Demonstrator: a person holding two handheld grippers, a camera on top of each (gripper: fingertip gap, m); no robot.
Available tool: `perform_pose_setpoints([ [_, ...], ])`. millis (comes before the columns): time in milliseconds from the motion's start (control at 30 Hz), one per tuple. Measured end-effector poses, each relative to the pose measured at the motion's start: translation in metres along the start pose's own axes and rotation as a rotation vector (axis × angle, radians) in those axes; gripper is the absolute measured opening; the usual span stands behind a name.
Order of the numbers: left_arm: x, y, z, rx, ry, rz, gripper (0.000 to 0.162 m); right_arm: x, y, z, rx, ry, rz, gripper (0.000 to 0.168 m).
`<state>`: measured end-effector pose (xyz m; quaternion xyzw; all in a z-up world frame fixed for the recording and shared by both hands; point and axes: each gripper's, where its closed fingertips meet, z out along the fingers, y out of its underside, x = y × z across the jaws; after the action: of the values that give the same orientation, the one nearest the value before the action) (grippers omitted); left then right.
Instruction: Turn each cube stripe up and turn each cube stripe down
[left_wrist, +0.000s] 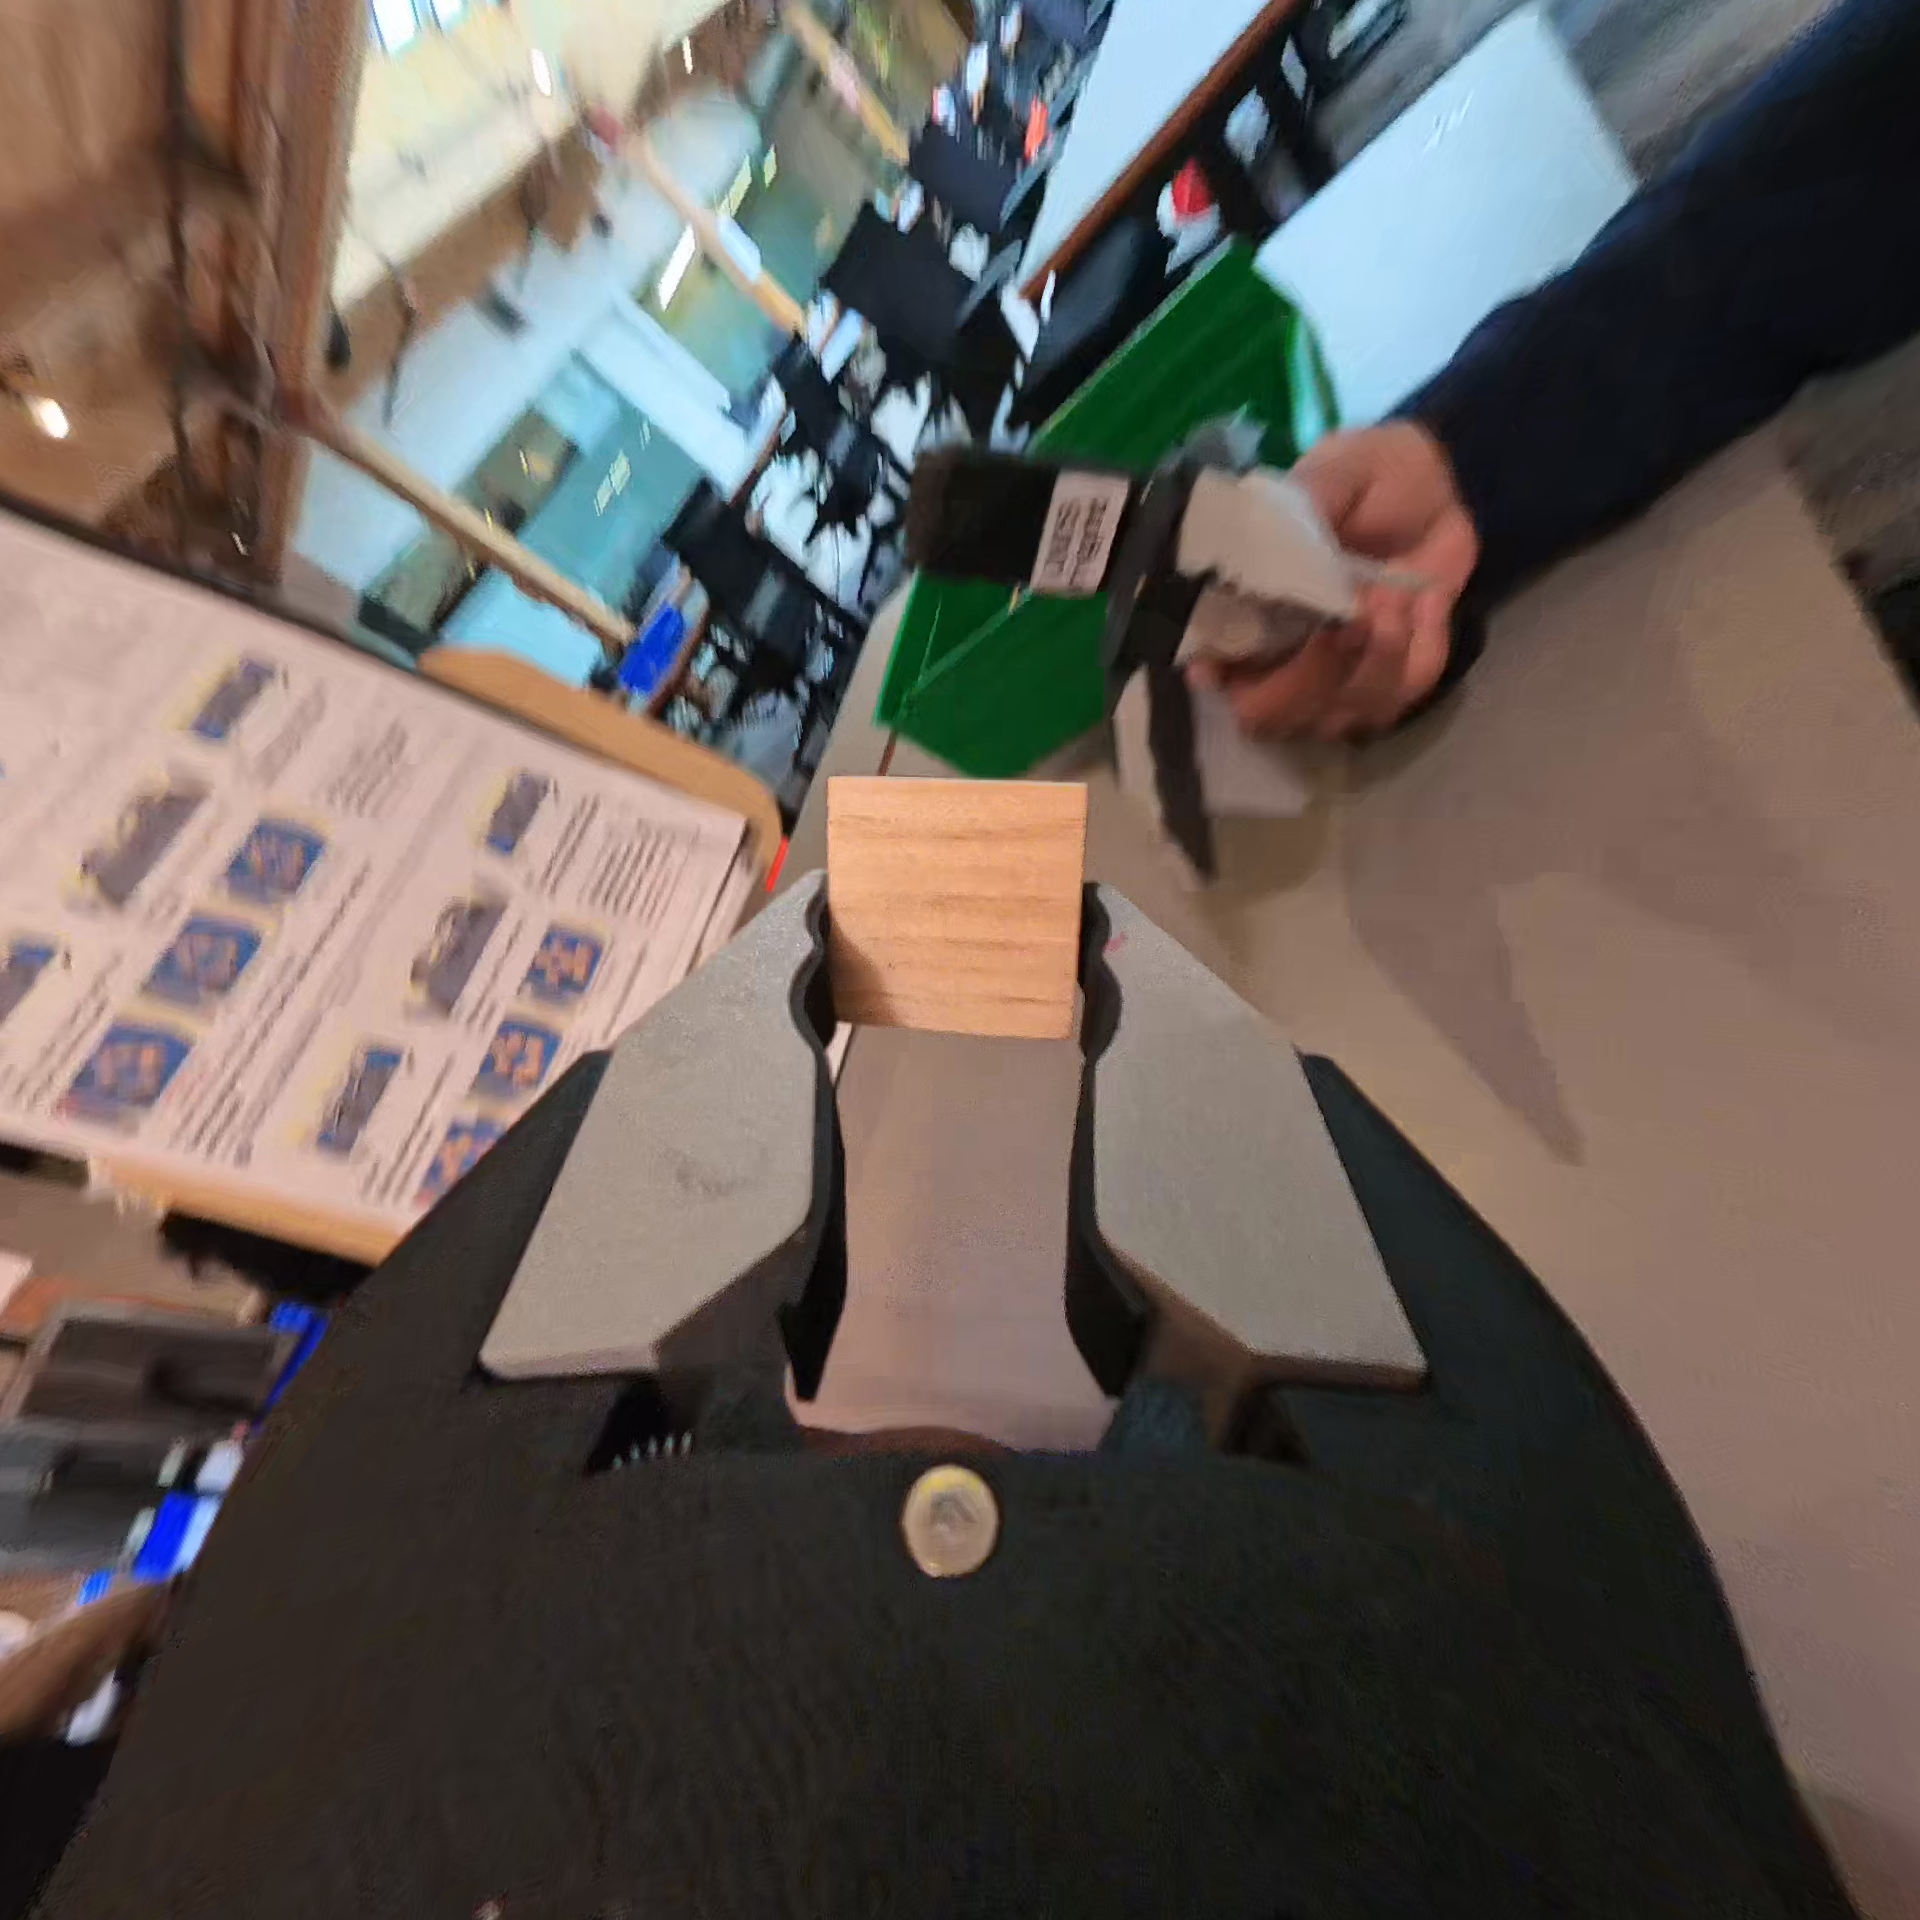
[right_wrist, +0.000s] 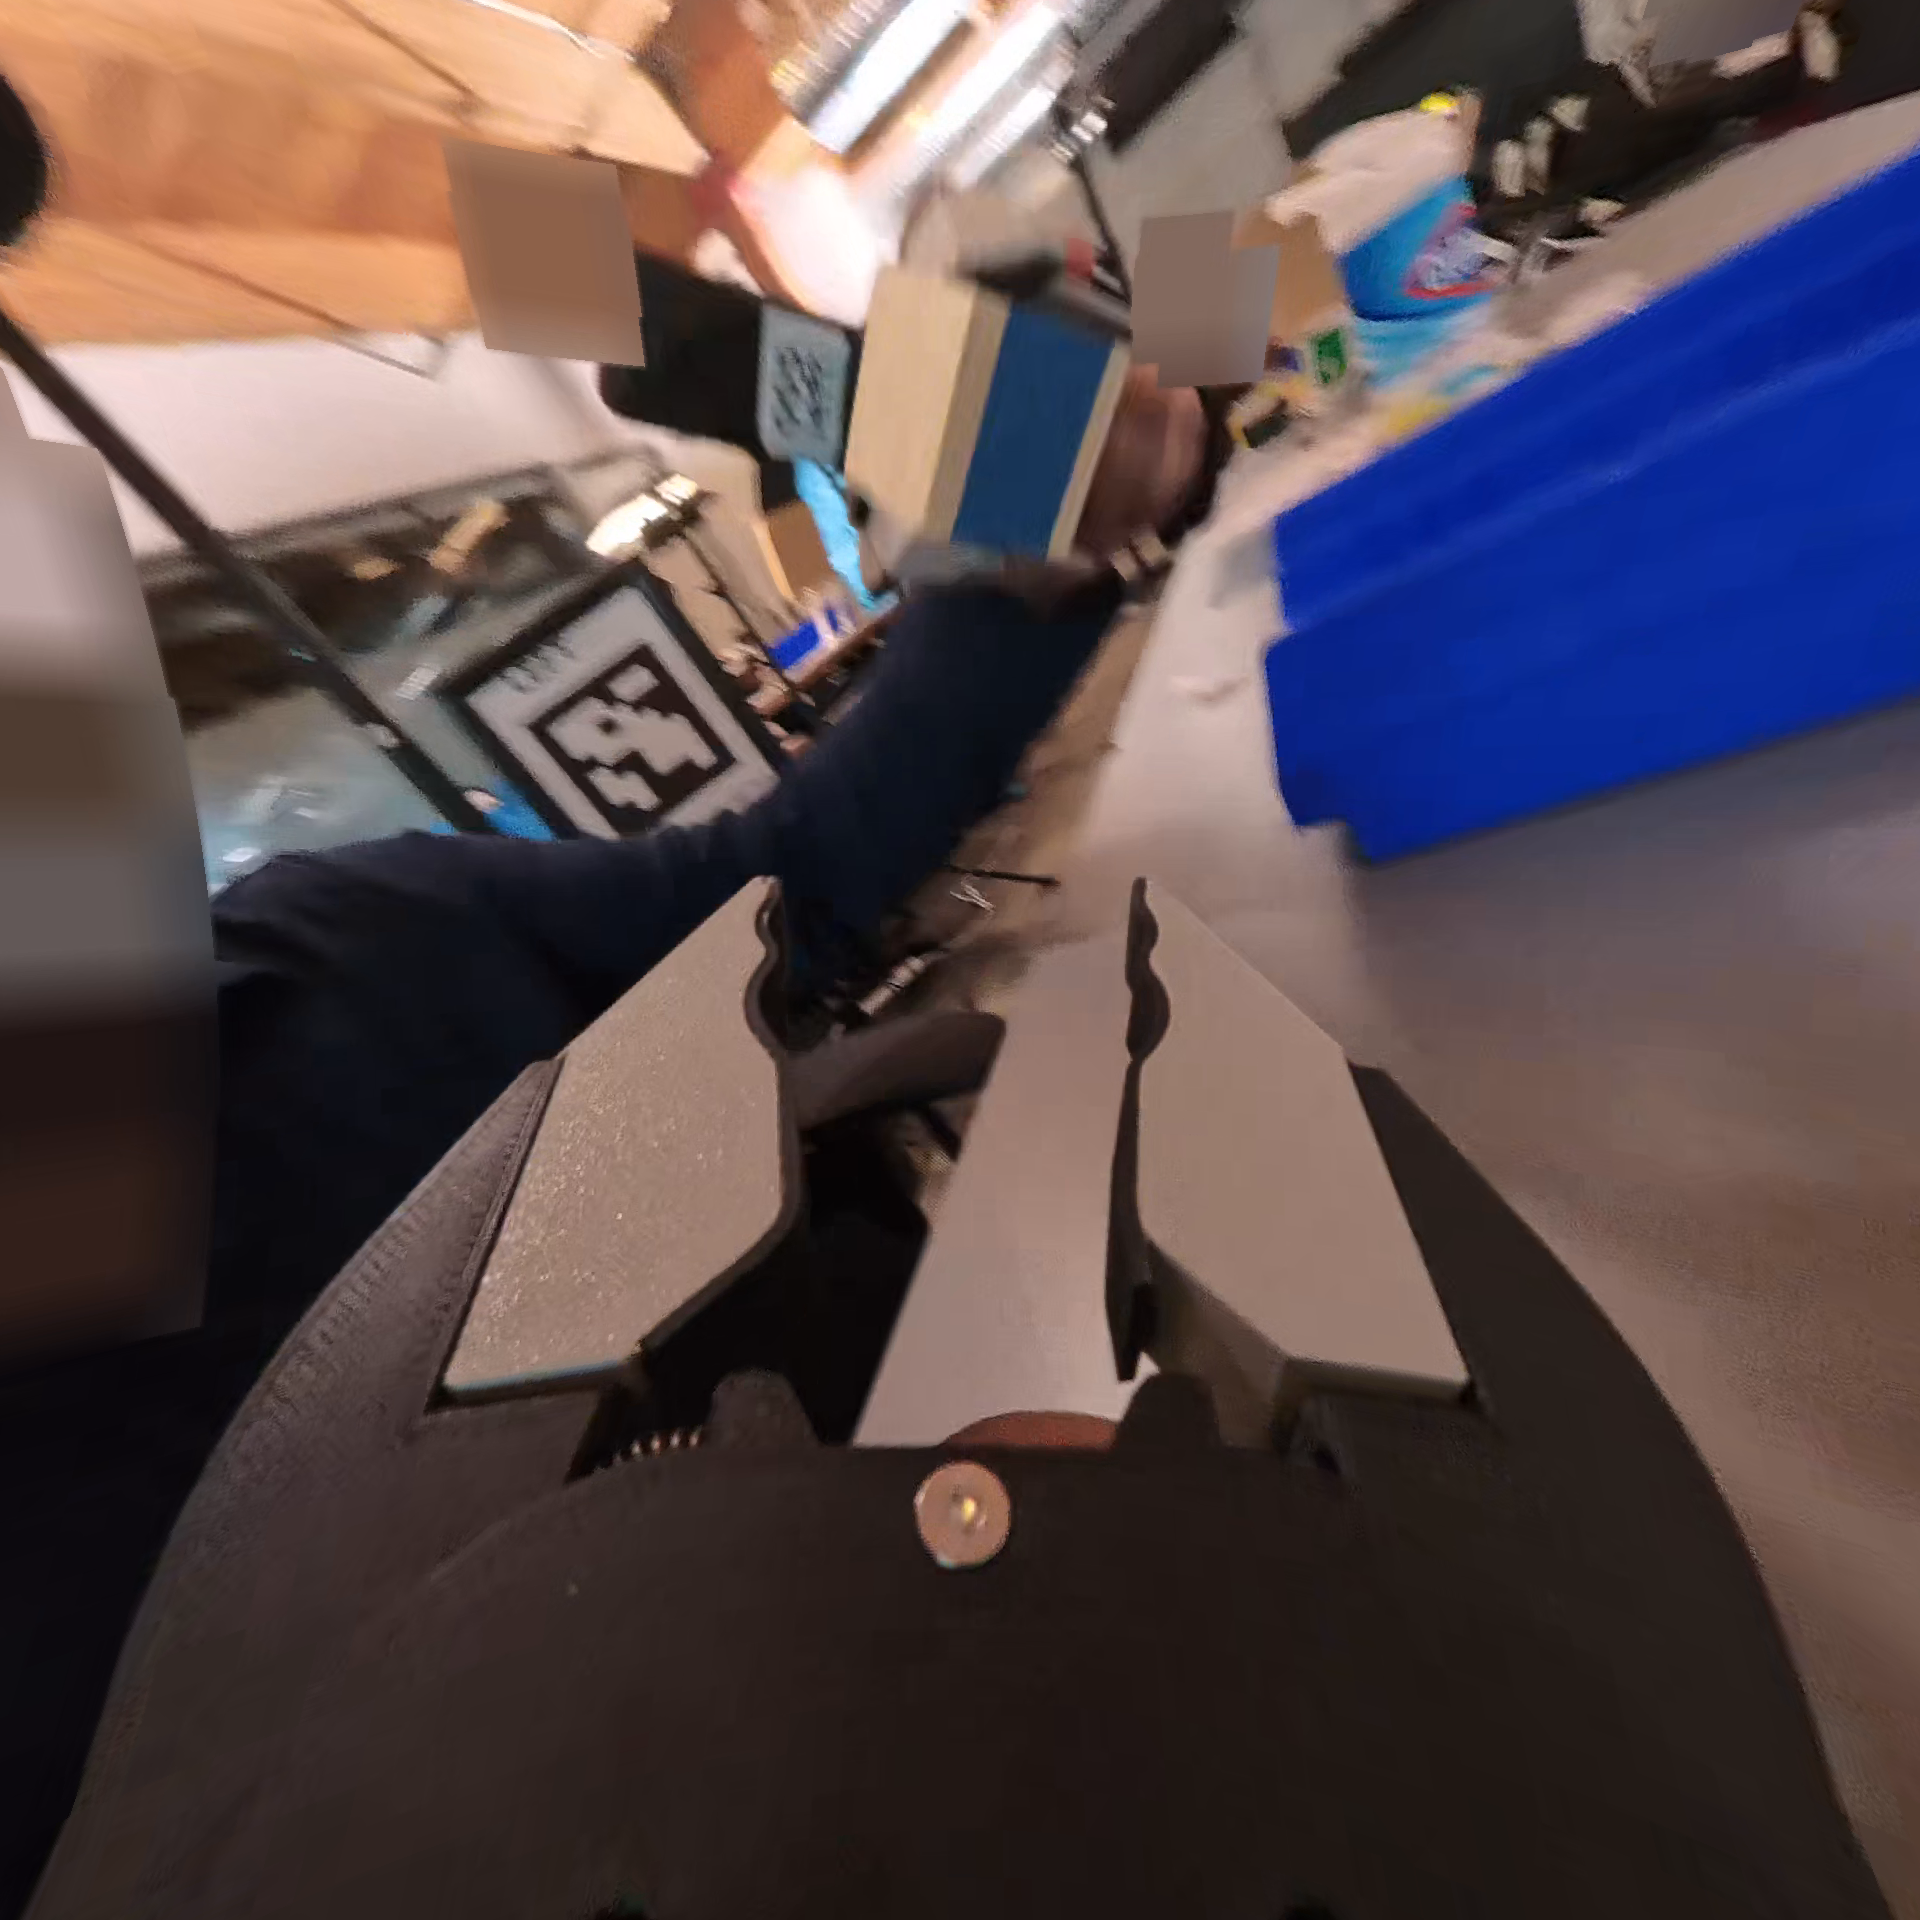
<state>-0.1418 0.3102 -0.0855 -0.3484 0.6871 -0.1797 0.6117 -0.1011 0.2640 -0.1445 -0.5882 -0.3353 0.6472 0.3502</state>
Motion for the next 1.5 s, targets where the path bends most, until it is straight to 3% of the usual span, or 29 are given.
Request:
perform_pose_setpoints([
  [167, 0.04, -0.04, 0.048, 0.152, -0.023, 0.059, 0.044, -0.026, -0.02, -0.008, 0.126, -0.155, 0.037, 0.064],
  [300, 0.052, -0.039, 0.077, 0.183, -0.035, 0.082, 0.044, -0.024, -0.031, -0.021, 0.196, -0.18, 0.072, 0.039],
  [500, 0.041, -0.015, 0.095, 0.187, -0.14, 0.031, 0.044, 0.003, -0.035, -0.029, 0.224, -0.048, 0.116, 0.047],
  [567, 0.043, -0.01, 0.095, 0.21, -0.135, -0.012, 0.044, 0.009, -0.031, -0.028, 0.214, -0.037, 0.142, 0.042],
  [633, 0.042, 0.001, 0.096, 0.174, -0.161, -0.002, 0.044, 0.018, -0.031, -0.028, 0.208, 0.061, 0.056, 0.041],
  [767, 0.042, 0.03, 0.102, 0.066, -0.217, 0.099, 0.044, 0.039, -0.027, -0.027, 0.083, 0.439, -0.282, 0.041],
  [867, 0.043, 0.029, 0.1, 0.065, -0.234, 0.119, 0.044, 0.037, -0.026, -0.024, 0.067, 0.465, -0.337, 0.042],
  [1067, 0.047, 0.028, 0.1, 0.063, -0.246, 0.113, 0.044, 0.035, -0.022, -0.025, 0.088, 0.32, -0.146, 0.041],
  [1133, 0.047, 0.027, 0.101, 0.065, -0.263, 0.097, 0.044, 0.035, -0.022, -0.027, 0.082, 0.333, -0.17, 0.041],
  [1367, 0.04, 0.037, 0.104, 0.059, -0.299, -0.016, 0.042, 0.024, -0.053, -0.053, 0.12, 0.619, -0.491, 0.041],
  [1500, 0.038, 0.047, 0.102, 0.025, -0.312, -0.014, 0.022, -0.021, -0.097, -0.093, 0.216, 0.869, -0.616, 0.04],
])
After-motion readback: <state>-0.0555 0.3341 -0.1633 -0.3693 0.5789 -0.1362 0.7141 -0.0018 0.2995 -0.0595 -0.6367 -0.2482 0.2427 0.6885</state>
